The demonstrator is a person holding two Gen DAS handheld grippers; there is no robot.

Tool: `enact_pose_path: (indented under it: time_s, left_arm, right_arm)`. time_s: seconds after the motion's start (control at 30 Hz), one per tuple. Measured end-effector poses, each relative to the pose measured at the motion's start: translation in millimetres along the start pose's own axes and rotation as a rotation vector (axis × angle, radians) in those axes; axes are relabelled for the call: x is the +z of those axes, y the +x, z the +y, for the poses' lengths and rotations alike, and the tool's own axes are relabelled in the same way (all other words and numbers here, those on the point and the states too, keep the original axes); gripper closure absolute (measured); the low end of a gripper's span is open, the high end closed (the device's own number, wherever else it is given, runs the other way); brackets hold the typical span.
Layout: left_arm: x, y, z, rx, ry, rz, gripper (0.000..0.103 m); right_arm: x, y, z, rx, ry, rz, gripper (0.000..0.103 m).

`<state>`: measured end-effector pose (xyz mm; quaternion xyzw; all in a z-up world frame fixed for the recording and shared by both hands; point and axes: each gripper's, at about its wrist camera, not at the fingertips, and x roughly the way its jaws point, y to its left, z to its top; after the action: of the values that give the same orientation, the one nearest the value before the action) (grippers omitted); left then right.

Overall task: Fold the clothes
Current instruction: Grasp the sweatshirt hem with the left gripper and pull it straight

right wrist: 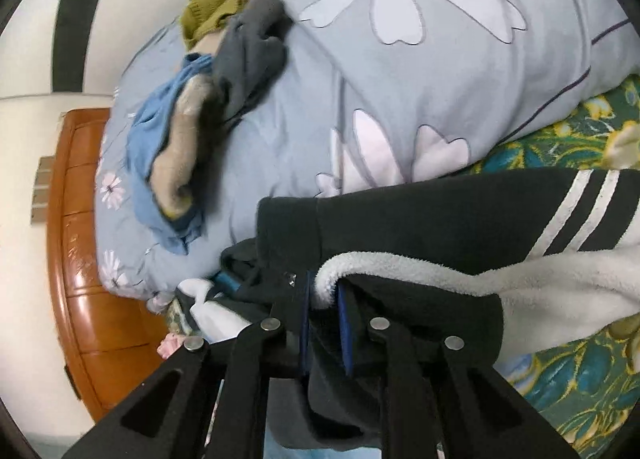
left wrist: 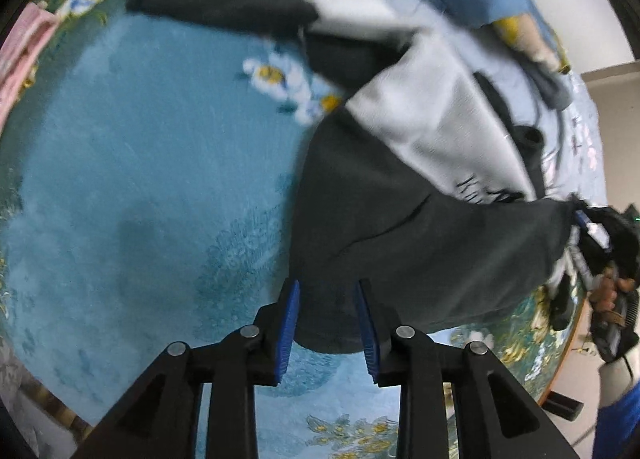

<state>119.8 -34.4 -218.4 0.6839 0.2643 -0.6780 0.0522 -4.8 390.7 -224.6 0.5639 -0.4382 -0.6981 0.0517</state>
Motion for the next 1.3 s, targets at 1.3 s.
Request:
enact_pose_path:
  time_s: [1.3]
  left_arm:
    - [-32.6, -25.8, 5.1, -0.166, 0.119, -0.042, 0.097]
  right_arm:
    - [-178.6, -49.3, -13.0, -0.043, 0.032, -0.051, 0.098]
